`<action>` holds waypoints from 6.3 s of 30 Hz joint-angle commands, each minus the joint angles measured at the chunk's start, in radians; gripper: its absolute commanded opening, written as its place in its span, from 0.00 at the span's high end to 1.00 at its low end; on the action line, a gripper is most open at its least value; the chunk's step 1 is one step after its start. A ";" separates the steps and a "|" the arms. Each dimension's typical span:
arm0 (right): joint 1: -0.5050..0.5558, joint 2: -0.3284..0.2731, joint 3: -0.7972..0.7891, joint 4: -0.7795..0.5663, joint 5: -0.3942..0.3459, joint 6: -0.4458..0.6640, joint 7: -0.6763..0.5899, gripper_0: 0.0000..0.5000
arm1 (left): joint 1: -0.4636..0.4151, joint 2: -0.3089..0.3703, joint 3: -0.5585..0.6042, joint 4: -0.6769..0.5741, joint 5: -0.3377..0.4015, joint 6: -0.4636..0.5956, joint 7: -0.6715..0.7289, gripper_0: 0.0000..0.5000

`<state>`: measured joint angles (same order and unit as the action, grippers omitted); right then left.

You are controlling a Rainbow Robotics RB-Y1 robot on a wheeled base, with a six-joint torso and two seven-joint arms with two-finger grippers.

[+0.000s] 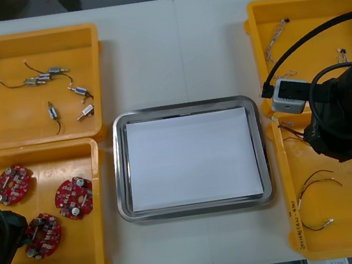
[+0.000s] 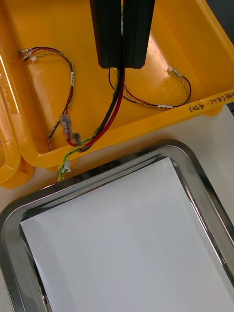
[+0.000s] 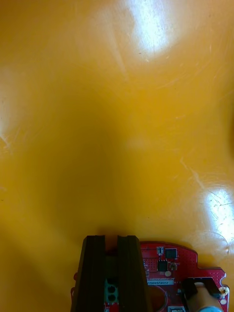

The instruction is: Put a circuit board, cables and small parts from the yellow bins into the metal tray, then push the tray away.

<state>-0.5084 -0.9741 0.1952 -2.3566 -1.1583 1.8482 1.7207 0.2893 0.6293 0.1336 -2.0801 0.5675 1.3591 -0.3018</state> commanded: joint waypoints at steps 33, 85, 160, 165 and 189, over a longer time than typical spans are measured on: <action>-0.032 -0.038 0.013 -0.026 -0.009 0.003 -0.030 1.00 | -0.140 0.247 0.169 -0.133 0.262 0.288 -0.031 1.00; -0.032 -0.038 0.013 -0.026 -0.014 -0.003 -0.030 1.00 | -1.044 0.070 -0.839 0.003 0.109 0.279 0.072 1.00; -0.042 -0.038 0.020 -0.026 -0.043 -0.012 -0.024 1.00 | -1.004 0.101 -0.809 -0.018 0.098 0.245 0.130 0.00; -0.104 -0.038 0.098 -0.026 -0.049 -0.034 -0.032 1.00 | -1.018 0.141 -0.692 -0.034 0.186 0.307 0.113 0.00; -0.479 0.239 0.518 0.201 0.104 -0.055 -0.029 1.00 | -1.033 0.363 -0.385 0.141 0.365 0.502 -0.223 0.00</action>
<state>-0.9393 -0.7861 0.6830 -2.1719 -1.0854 1.7911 1.7077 -0.7082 0.9382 -0.2974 -1.9759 0.9301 1.8567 -0.4598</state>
